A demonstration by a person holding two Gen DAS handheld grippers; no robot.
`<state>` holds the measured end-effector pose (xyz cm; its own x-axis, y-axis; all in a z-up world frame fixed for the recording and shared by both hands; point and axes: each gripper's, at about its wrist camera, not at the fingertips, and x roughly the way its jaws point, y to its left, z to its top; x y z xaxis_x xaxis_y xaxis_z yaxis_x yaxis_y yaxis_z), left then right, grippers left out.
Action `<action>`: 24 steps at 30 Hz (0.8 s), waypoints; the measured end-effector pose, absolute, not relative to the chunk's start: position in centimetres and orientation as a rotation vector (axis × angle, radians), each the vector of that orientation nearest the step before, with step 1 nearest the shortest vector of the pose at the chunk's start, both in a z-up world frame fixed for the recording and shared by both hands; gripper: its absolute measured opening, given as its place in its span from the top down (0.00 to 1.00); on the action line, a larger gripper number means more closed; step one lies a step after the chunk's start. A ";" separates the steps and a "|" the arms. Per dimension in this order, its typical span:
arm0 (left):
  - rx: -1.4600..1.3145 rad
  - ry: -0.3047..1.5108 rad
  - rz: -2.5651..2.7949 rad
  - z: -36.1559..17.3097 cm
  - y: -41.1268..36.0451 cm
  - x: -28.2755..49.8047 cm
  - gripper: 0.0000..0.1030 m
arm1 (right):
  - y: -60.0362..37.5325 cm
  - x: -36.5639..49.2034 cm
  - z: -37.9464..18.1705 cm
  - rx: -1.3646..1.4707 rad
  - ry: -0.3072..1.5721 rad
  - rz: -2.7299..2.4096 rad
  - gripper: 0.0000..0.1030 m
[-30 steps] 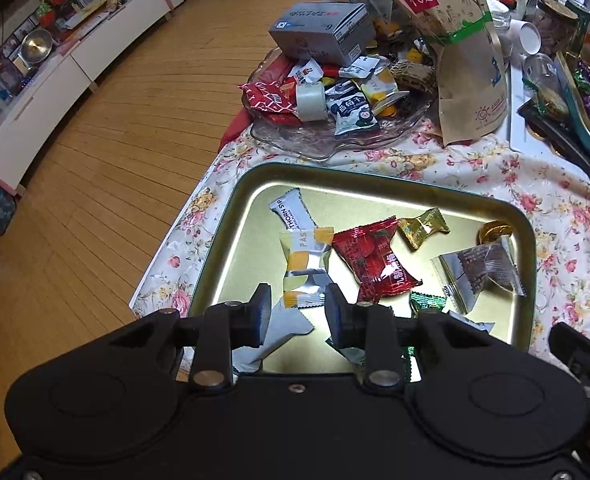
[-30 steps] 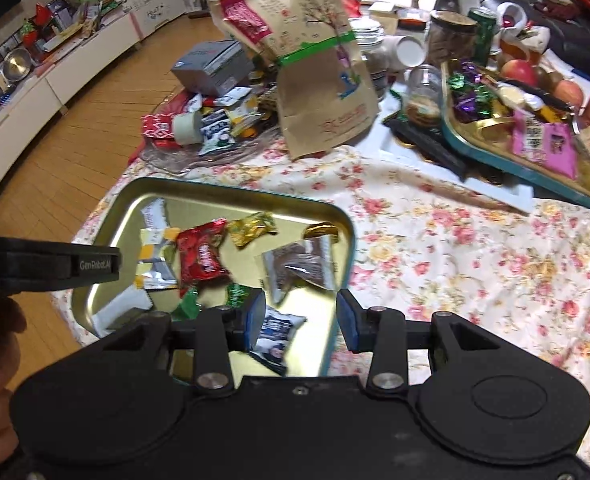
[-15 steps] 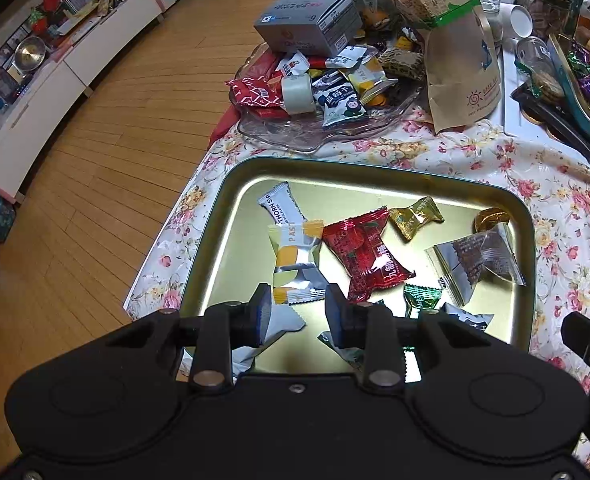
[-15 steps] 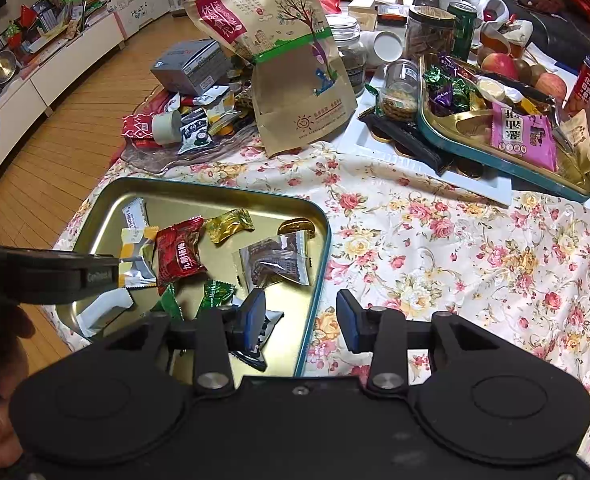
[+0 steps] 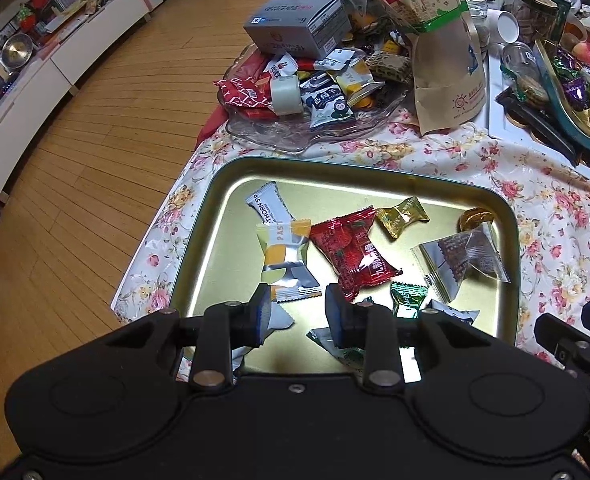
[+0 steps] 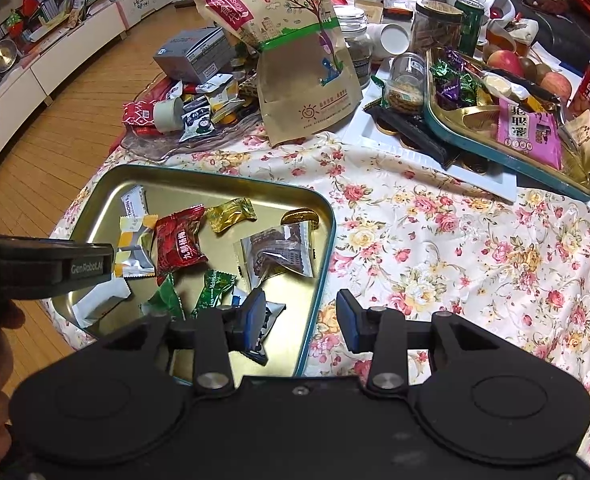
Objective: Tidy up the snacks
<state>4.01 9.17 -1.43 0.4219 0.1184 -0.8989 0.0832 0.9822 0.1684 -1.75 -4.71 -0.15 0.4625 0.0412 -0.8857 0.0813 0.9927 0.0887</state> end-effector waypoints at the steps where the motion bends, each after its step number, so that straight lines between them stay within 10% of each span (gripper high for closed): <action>1: 0.200 1.138 0.023 -1.5 9.2 4.0 0.60 | -4.7 -1.8 -0.2 0.125 1.092 -0.024 0.60; 24: 0.221 1.144 0.005 -1.6 8.8 3.9 0.60 | -4.8 -1.6 -0.2 0.135 1.096 -0.025 0.60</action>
<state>3.92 8.75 -1.63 0.4164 0.1166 -0.9017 0.1089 0.9782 0.1768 -1.64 -4.81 -0.18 0.4581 0.0461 -0.8877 0.0873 0.9915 0.0966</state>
